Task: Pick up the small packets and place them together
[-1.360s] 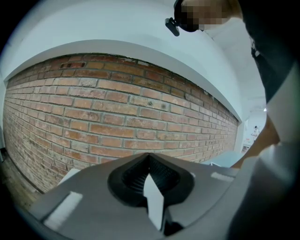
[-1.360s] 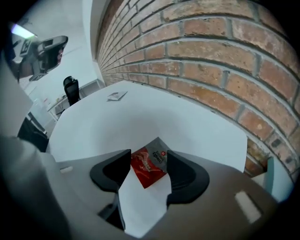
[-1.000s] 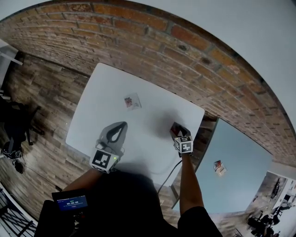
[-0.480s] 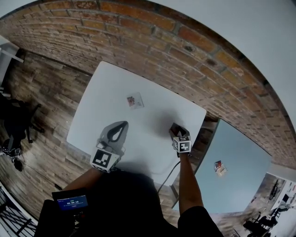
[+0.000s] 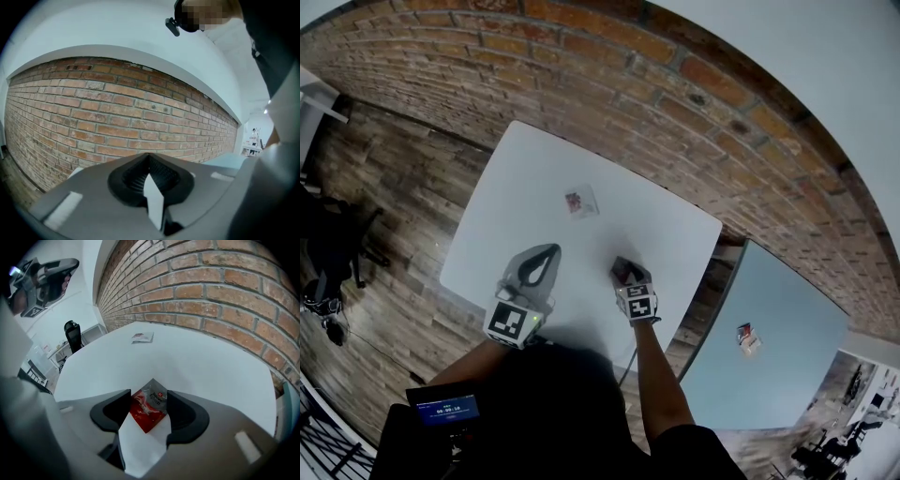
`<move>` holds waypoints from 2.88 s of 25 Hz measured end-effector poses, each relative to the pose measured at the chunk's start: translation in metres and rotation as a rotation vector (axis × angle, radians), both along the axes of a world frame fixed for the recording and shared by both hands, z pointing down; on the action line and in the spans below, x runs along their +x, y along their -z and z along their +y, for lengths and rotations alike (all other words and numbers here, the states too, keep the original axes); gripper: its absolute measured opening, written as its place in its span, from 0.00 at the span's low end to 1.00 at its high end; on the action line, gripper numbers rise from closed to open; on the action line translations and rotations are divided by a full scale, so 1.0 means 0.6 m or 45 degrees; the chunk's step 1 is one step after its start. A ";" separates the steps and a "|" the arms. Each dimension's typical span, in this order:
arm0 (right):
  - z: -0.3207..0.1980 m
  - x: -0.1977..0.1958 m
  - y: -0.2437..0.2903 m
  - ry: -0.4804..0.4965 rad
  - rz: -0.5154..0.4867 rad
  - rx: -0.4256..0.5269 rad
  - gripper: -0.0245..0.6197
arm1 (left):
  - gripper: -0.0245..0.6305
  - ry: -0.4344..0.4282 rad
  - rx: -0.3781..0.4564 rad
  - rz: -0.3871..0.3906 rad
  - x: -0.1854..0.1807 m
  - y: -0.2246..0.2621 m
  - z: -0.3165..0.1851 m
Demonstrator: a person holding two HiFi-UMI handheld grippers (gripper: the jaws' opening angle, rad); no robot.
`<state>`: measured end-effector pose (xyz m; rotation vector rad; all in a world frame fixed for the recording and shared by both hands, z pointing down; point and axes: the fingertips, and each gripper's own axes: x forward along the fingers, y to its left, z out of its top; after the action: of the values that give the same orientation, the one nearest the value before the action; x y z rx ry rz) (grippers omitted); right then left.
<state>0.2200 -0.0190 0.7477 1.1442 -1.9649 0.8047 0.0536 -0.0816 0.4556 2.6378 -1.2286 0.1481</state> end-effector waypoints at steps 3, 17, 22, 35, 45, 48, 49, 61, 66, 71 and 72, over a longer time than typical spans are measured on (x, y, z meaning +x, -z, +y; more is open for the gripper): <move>0.010 -0.037 -0.001 0.002 -0.009 -0.010 0.42 | 0.04 0.010 0.006 0.016 -0.016 0.006 0.002; -0.083 -0.094 0.057 0.018 -0.016 0.092 0.42 | 0.04 0.053 0.001 0.048 -0.093 0.006 -0.007; -0.185 -0.134 0.063 -0.040 0.013 0.124 0.42 | 0.04 0.043 -0.013 0.048 -0.118 -0.003 -0.017; -0.285 -0.176 0.074 -0.166 0.077 0.128 0.42 | 0.04 0.072 -0.045 0.048 -0.193 -0.020 -0.089; -0.145 -0.175 0.244 -0.323 -0.021 0.465 0.04 | 0.04 -0.193 -0.063 0.009 -0.097 -0.073 -0.141; -0.104 -0.160 0.249 -0.332 0.009 0.487 0.04 | 0.04 -0.253 -0.136 0.018 -0.058 -0.109 -0.140; -0.095 -0.157 0.243 -0.332 0.024 0.477 0.04 | 0.04 -0.259 -0.161 0.018 -0.052 -0.119 -0.140; -0.252 -0.194 0.105 -0.174 0.013 0.246 0.33 | 0.04 -0.116 -0.038 0.029 -0.117 -0.035 -0.118; -0.291 -0.199 0.038 -0.135 0.049 0.070 0.41 | 0.04 -0.057 -0.054 0.042 -0.148 -0.028 -0.124; -0.298 -0.195 0.013 -0.088 0.095 0.026 0.40 | 0.04 -0.038 -0.091 0.039 -0.162 -0.048 -0.123; -0.297 -0.198 0.013 -0.055 0.083 0.022 0.40 | 0.04 -0.043 -0.111 0.041 -0.163 -0.055 -0.119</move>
<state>0.1009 -0.1974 0.7400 1.2113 -1.9029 0.7646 -0.0441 -0.1527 0.4888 2.5768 -1.1415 0.1607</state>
